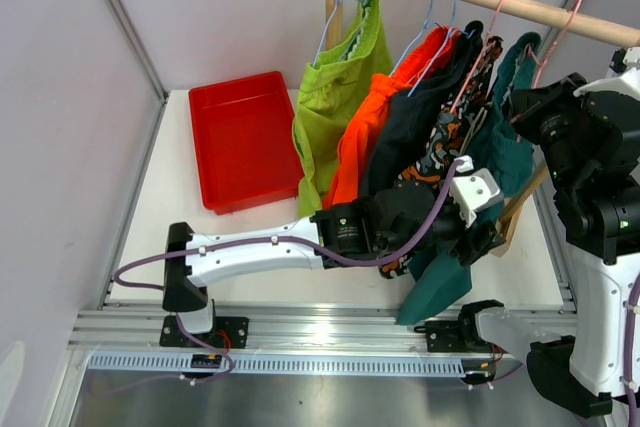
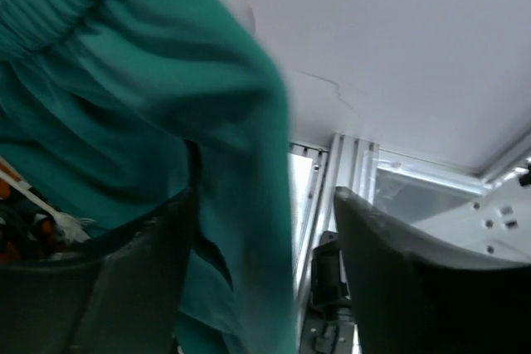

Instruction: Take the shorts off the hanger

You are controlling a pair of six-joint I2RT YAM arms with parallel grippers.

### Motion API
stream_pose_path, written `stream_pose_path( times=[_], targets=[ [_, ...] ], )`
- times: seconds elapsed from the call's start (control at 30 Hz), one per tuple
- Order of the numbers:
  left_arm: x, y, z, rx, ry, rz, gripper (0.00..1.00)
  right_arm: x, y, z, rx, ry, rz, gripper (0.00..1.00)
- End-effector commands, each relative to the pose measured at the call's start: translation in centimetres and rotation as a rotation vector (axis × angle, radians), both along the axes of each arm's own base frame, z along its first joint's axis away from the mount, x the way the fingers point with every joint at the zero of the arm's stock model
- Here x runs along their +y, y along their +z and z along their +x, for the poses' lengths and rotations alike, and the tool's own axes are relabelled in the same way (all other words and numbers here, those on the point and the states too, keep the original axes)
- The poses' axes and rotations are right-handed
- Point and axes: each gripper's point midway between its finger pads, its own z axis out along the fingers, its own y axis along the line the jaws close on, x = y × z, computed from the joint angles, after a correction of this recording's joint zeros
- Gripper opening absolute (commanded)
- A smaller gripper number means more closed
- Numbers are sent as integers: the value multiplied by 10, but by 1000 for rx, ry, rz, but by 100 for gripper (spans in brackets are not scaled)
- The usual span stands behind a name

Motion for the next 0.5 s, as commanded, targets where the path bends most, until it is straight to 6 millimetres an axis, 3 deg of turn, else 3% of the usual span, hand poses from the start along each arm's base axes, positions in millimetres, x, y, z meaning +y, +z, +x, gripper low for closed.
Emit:
stream_pose_path(
  times=[0.0, 0.03, 0.1, 0.2, 0.27, 0.33, 0.37, 0.43, 0.47],
  targets=[
    [-2, 34, 13, -25, 68, -108, 45, 4, 30, -14, -102, 33, 51, 0],
    [-3, 32, 13, -17, 73, -107, 26, 4, 30, -15, -105, 33, 53, 0],
    [1, 34, 12, 0, 79, -113, 0, 2, 29, -15, -105, 23, 48, 0],
    [15, 33, 1, 6, 76, -114, 0, 1, 28, -12, -103, 15, 40, 0],
    [23, 8, -10, 10, 78, -73, 0, 0, 30, -10, -104, 9, 35, 0],
    [41, 25, -35, 15, 60, -128, 0, -1, 31, -10, -110, 3, 30, 0],
    [45, -7, -44, 20, 51, -76, 0, -2, 32, -9, -113, 0, 26, 0],
    [62, 0, -78, 39, 17, -103, 0, -4, 32, -8, -112, -12, 15, 0],
    [66, -37, -88, 39, 9, -44, 0, -6, 33, -8, -113, -22, 11, 0]
  ],
)
